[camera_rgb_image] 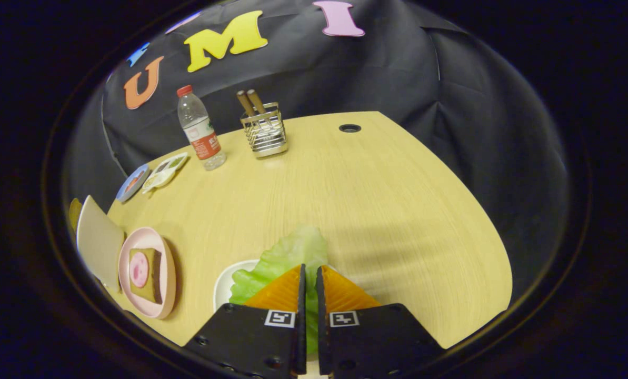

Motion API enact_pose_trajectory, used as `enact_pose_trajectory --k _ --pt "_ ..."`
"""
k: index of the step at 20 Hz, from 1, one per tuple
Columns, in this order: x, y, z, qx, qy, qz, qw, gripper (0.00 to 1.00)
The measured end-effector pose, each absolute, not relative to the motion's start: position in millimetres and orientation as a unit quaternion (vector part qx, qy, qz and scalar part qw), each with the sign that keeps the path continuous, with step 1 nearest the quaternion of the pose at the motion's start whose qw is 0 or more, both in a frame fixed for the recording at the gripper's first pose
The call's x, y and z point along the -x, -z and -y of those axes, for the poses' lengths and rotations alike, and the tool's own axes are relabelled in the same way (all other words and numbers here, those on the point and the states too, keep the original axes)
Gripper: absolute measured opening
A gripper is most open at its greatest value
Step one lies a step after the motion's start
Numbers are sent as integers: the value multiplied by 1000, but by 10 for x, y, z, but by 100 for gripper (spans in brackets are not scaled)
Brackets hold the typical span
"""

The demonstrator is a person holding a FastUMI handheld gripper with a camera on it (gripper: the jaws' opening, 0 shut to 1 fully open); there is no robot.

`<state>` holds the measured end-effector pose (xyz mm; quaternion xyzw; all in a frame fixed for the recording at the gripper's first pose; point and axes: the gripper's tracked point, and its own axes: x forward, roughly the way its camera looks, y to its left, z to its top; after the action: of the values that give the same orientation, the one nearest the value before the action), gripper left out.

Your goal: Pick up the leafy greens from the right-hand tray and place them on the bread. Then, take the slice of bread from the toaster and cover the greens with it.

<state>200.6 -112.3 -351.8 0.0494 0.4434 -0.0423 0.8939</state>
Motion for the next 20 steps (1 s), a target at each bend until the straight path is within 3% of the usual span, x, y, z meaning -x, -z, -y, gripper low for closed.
enact_pose_trajectory --k 1,20 --pt "-2008 3461 1171 -48 48 -442 895 0" --pt "-1534 1966 597 -12 1 -333 943 0"
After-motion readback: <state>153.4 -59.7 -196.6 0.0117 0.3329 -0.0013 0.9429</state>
